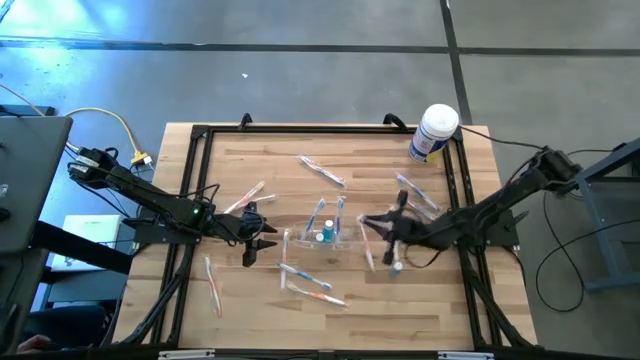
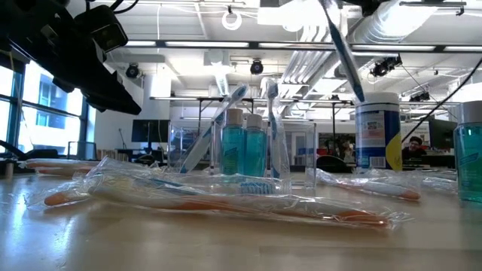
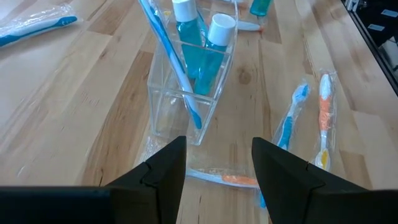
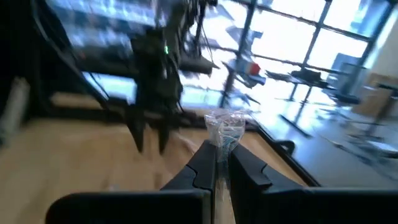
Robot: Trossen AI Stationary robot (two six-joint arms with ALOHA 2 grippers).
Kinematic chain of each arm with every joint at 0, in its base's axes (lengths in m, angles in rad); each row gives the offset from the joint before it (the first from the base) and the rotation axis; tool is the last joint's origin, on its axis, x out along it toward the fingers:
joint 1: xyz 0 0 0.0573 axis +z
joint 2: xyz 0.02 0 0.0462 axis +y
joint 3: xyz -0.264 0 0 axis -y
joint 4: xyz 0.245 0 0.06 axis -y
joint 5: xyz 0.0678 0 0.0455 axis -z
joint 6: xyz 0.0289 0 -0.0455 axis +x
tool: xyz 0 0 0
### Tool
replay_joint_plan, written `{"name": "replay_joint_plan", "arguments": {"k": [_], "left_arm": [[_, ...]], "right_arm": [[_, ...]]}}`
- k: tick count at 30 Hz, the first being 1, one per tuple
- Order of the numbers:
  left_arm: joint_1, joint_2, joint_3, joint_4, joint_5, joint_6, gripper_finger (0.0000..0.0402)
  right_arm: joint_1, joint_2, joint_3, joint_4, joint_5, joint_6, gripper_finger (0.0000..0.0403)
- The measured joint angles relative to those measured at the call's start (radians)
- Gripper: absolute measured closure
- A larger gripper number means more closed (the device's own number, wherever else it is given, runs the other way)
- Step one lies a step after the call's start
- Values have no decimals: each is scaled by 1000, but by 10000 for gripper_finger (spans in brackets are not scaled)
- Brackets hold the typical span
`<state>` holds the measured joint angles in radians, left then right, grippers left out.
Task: Pick & Place toothbrushing station
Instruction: Put the blue toothbrush into the transparent organizer
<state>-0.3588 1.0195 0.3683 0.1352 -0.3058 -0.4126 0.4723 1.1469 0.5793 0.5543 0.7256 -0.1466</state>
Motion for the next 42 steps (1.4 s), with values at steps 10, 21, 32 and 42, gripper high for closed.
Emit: {"name": "replay_joint_plan", "arguments": {"k": [10, 21, 32, 42], "left_arm": [[0, 0, 0, 0, 0, -4, 225], [0, 0, 0, 0, -10, -4, 225], [0, 0, 0, 0, -5, -7, 225], [0, 0, 0, 0, -4, -7, 225]], "right_arm": [[-97, -85, -290, 472, -248, 72, 390], [-138, 52, -311, 686, -374, 76, 390], [-141, 214, -311, 870, -395, 93, 390], [-125, 262, -311, 891, -384, 94, 390]]}}
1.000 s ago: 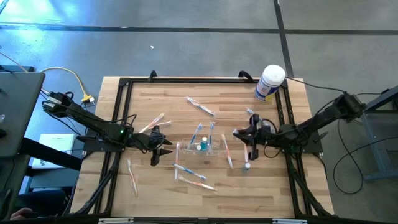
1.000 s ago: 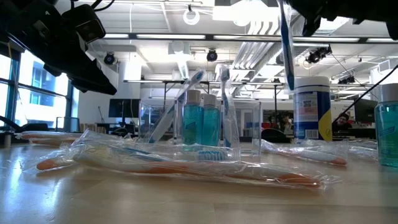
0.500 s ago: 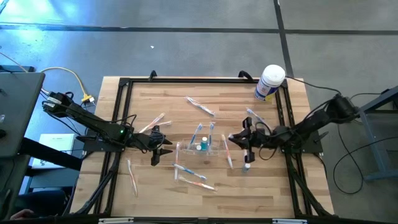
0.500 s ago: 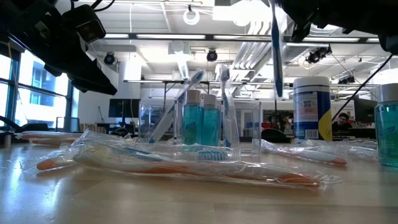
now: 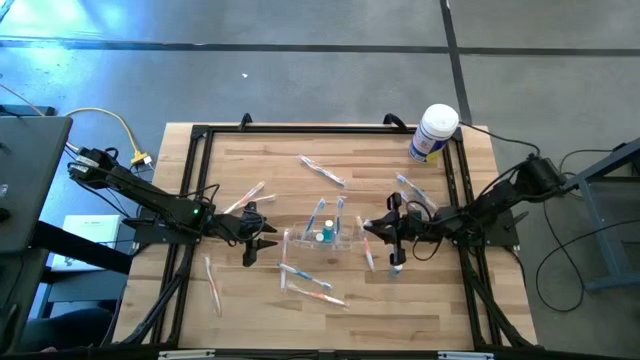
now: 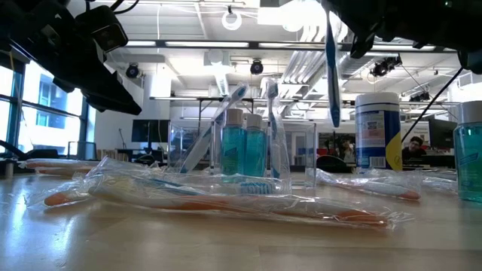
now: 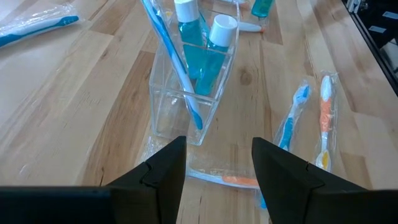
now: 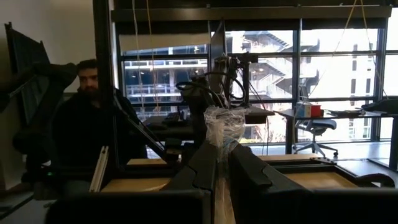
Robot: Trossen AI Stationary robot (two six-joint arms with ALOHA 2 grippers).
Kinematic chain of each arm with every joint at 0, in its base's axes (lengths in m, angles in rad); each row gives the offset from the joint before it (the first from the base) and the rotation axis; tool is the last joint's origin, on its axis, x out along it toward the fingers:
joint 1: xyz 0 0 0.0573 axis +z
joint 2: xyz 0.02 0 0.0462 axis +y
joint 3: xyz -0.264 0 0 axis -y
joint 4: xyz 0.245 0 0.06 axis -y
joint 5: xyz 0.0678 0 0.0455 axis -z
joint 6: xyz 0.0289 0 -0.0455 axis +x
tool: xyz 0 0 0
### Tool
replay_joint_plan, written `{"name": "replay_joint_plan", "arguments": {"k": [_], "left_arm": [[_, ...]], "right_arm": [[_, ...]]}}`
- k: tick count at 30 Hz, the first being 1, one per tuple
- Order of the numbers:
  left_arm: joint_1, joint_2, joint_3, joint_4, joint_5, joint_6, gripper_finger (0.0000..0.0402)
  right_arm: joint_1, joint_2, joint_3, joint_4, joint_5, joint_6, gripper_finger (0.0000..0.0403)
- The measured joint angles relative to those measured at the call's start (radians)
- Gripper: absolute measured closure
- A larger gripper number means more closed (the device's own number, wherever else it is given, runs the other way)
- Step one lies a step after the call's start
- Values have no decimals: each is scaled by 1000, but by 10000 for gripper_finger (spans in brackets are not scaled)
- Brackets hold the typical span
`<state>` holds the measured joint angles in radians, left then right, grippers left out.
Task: Pick & Place toothbrushing station
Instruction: Put the blue toothbrush into the transparent organizer
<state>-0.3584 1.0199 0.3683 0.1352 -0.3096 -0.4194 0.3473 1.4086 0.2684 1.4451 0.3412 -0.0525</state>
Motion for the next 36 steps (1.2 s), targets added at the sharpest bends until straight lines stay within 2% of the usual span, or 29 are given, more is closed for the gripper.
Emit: {"name": "replay_joint_plan", "arguments": {"k": [13, 17, 23, 28, 33, 36], "left_arm": [[0, 0, 0, 0, 0, 0, 225], [0, 0, 0, 1, 0, -18, 225], [0, 0, 0, 4, -1, -43, 225], [0, 0, 0, 5, -1, -43, 225], [0, 0, 0, 4, 0, -45, 225], [0, 0, 0, 4, -1, -45, 225]], "right_arm": [[6, 0, 2, 10, -40, 3, 390], [6, 15, 14, 23, -78, 4, 390], [-6, 43, 102, 12, -163, -4, 390], [-8, 98, 161, 10, -153, -47, 390], [-21, 146, 174, 11, -51, -37, 390], [-41, 187, 174, 12, -31, 19, 390]]}}
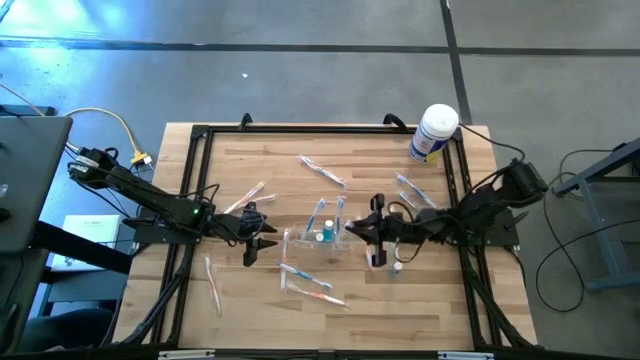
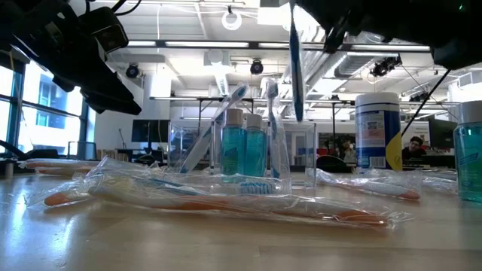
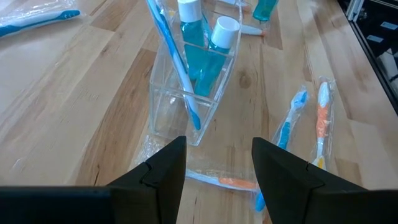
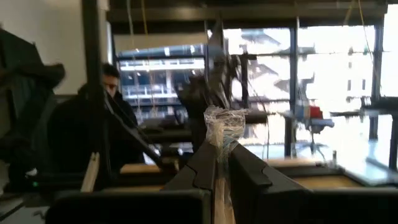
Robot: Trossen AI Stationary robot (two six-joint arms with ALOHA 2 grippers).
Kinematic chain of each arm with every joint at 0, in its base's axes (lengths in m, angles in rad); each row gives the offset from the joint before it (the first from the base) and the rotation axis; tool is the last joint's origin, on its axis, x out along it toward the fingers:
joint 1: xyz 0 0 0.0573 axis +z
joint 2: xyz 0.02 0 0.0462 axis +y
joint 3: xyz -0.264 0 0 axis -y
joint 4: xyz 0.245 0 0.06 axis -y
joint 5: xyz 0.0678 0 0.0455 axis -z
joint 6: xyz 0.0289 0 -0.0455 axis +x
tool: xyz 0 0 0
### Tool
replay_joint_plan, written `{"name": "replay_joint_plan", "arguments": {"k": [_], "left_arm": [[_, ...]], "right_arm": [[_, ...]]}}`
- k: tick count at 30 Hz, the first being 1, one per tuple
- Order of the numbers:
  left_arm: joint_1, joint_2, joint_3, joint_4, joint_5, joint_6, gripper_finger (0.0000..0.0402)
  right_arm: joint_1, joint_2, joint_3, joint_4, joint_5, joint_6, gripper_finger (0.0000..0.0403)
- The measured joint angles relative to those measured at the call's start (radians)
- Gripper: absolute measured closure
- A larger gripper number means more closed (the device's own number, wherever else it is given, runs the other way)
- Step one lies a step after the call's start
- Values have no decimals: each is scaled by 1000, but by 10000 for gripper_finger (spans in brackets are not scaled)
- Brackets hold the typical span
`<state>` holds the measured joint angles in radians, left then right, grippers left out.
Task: Pick & Place toothbrushing station
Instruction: Put the blue toothbrush into the transparent organizer
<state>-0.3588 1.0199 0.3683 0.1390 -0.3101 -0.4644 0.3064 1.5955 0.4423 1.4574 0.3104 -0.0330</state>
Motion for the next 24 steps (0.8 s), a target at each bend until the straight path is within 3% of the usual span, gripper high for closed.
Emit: {"name": "replay_joint_plan", "arguments": {"k": [10, 24], "left_arm": [[0, 0, 0, 0, 0, 0, 225], [0, 0, 0, 4, 0, -7, 225]], "right_arm": [[-11, 83, 0, -15, 28, 67, 385], [-14, 83, 0, -70, 32, 84, 298]]}}
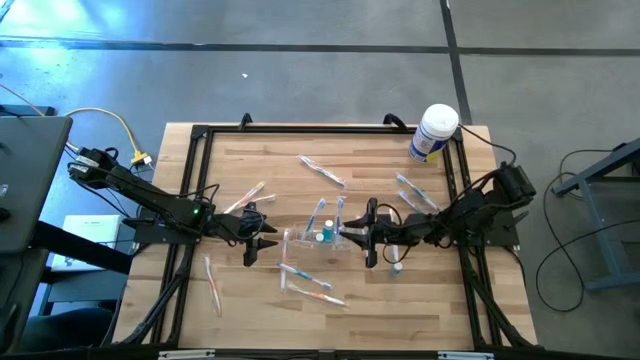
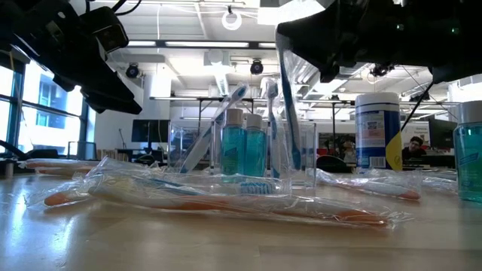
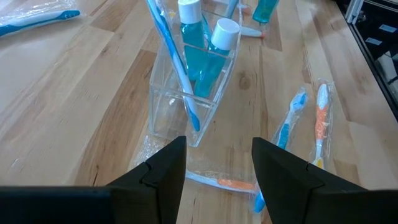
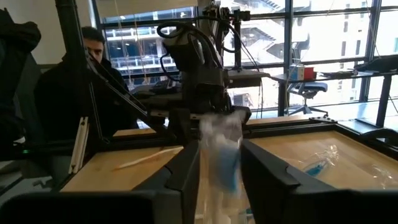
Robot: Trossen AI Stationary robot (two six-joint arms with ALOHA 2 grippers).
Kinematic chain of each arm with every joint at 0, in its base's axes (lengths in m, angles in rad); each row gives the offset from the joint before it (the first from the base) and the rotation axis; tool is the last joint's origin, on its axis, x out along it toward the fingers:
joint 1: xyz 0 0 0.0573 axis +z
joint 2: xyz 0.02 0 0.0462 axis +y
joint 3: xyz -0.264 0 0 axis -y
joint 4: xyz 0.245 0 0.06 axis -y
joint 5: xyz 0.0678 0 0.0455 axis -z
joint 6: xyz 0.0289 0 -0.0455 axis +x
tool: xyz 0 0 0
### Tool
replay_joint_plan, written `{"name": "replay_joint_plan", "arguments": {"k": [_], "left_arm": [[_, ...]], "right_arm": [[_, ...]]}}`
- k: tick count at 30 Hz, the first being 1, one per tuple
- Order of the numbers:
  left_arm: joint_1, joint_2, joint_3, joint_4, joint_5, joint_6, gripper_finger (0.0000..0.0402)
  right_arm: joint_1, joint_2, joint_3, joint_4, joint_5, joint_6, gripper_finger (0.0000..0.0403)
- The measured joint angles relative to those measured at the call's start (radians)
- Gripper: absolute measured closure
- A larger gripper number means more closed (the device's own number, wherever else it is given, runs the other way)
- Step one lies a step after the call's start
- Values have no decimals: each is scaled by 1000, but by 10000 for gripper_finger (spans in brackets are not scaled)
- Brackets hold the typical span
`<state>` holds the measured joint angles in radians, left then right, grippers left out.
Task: Pick & Place toothbrushing station
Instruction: Put the blue toothbrush into the transparent organizer
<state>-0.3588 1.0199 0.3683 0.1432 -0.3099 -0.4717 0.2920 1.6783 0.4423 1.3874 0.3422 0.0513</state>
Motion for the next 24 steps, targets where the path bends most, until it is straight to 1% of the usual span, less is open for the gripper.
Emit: {"name": "replay_joint_plan", "arguments": {"k": [10, 14, 18, 24], "left_arm": [[0, 0, 0, 0, 0, 0, 225], [0, 0, 0, 0, 0, 0, 225], [0, 0, 0, 0, 0, 0, 225], [0, 0, 0, 0, 19, -6, 225]], "right_arm": [[0, 0, 0, -53, 73, -4, 219], [11, -1, 0, -53, 105, -48, 194], [29, -14, 0, -51, 144, -82, 179], [76, -32, 0, -53, 257, -176, 174]]}}
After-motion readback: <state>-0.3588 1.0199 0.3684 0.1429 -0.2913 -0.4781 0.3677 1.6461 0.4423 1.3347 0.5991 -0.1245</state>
